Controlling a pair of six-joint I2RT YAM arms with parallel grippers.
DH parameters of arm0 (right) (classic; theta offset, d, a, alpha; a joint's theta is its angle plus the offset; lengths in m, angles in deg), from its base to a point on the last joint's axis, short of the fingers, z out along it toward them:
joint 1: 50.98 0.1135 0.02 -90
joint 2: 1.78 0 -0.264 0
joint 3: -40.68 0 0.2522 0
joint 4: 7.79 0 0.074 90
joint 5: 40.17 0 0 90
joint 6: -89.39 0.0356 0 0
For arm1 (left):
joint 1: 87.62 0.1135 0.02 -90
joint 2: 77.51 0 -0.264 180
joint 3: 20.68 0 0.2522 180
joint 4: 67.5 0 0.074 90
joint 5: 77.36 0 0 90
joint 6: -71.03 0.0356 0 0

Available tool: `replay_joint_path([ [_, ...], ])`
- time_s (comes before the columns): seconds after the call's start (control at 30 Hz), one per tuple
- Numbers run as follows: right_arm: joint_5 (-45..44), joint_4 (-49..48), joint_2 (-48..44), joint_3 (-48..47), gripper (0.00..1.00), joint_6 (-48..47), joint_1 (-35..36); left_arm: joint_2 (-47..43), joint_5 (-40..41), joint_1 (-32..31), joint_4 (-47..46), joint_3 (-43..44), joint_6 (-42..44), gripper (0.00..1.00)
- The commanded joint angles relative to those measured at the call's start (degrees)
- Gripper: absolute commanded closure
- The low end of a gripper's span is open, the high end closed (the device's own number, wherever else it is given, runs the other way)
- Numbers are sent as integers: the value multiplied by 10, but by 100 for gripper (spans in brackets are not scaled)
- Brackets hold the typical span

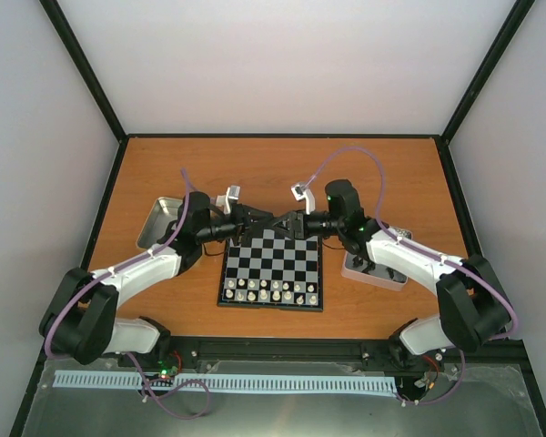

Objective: Set up the chess pieces on the board
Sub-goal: Pick up the chess piece from the storage box, then place the chess piece on the chessboard.

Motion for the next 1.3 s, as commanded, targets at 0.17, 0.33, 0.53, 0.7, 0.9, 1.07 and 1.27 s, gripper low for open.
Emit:
replay_joint_path([
  [0.17,5,-148,-30,34,64,108,4,15,-30,-5,-16,-9,-8,89],
  [0.33,6,-168,-40,48,63,111,4,19,-33,-4,-21,-8,-11,89],
  [0.53,-8,-158,-40,53,64,110,5,18,-29,-2,-23,-10,-13,89],
  [0.7,-20,-156,-42,62,66,124,4,14,-24,-1,-23,-16,-15,89],
  [0.9,-62,-156,-67,86,57,130,4,6,-29,-1,-29,-17,-24,89],
  [1.07,-62,-227,-67,130,53,169,5,-11,-31,0,-31,-16,-35,89],
  [1.27,-61,-291,-65,157,54,205,11,-23,-37,0,-39,-13,-53,89],
])
